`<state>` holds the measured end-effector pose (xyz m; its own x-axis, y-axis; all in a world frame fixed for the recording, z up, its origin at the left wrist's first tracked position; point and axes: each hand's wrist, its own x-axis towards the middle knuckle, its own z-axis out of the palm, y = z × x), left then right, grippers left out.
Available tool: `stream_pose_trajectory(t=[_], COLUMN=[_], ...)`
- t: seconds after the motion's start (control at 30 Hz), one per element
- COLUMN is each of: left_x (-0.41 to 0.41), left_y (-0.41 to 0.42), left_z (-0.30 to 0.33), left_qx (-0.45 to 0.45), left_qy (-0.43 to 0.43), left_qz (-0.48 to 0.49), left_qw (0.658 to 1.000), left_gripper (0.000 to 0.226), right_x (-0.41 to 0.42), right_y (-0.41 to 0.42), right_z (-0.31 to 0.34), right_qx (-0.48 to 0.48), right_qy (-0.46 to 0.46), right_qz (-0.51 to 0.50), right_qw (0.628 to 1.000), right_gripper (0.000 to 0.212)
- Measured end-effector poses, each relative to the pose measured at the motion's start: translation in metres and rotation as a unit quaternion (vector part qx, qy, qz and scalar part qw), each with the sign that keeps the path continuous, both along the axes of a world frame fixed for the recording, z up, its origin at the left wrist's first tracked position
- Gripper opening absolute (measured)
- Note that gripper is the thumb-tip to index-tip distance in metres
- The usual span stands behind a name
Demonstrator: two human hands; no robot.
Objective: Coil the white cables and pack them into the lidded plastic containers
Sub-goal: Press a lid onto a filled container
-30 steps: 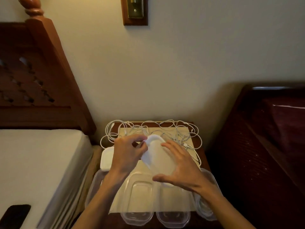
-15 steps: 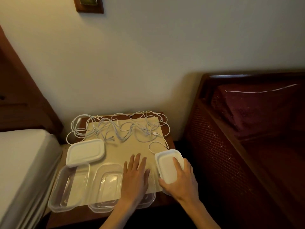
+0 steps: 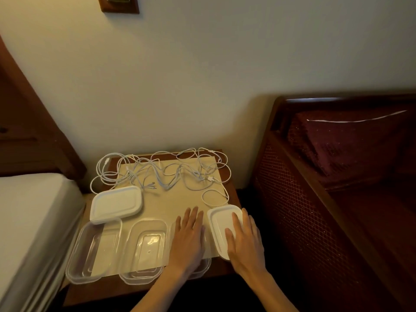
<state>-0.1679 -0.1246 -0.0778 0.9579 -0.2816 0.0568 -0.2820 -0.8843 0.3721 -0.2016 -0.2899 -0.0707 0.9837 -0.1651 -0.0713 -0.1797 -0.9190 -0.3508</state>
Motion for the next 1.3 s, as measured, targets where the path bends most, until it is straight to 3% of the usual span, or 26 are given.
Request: stream_pose_trajectory(t=[0.13, 0.37, 0.7, 1.0, 1.2, 1.3], left_x=[0.014, 0.015, 0.021, 0.024, 0.027, 0.037], left_y=[-0.019, -0.034, -0.036, -0.036, -0.029, -0.020], left_z=[0.006, 0.001, -0.015, 0.000, 0.010, 0.018], left_qx=[0.059, 0.145, 0.180, 0.225, 0.166, 0.106], left_qy=[0.017, 0.016, -0.029, -0.004, 0.004, -0.012], left_qz=[-0.073, -0.103, -0.121, -0.140, -0.148, -0.113], left_qw=[0.995, 0.984, 0.976, 0.964, 0.975, 0.988], left_gripper=[0.057, 0.070, 0.070, 0.072, 0.068, 0.066], right_x=[0.012, 0.031, 0.031, 0.027, 0.026, 0.037], right_y=[-0.023, -0.041, -0.042, -0.036, -0.031, -0.024], right_z=[-0.002, -0.004, -0.020, -0.016, -0.015, -0.004], right_qx=[0.019, -0.023, -0.060, -0.040, -0.058, 0.007], right_qy=[0.002, 0.057, 0.032, 0.039, 0.032, -0.013], right_qz=[0.084, 0.187, 0.183, 0.147, 0.118, 0.091], right_qw=[0.996, 0.980, 0.981, 0.987, 0.991, 0.996], right_gripper=[0.055, 0.057, 0.065, 0.066, 0.074, 0.073])
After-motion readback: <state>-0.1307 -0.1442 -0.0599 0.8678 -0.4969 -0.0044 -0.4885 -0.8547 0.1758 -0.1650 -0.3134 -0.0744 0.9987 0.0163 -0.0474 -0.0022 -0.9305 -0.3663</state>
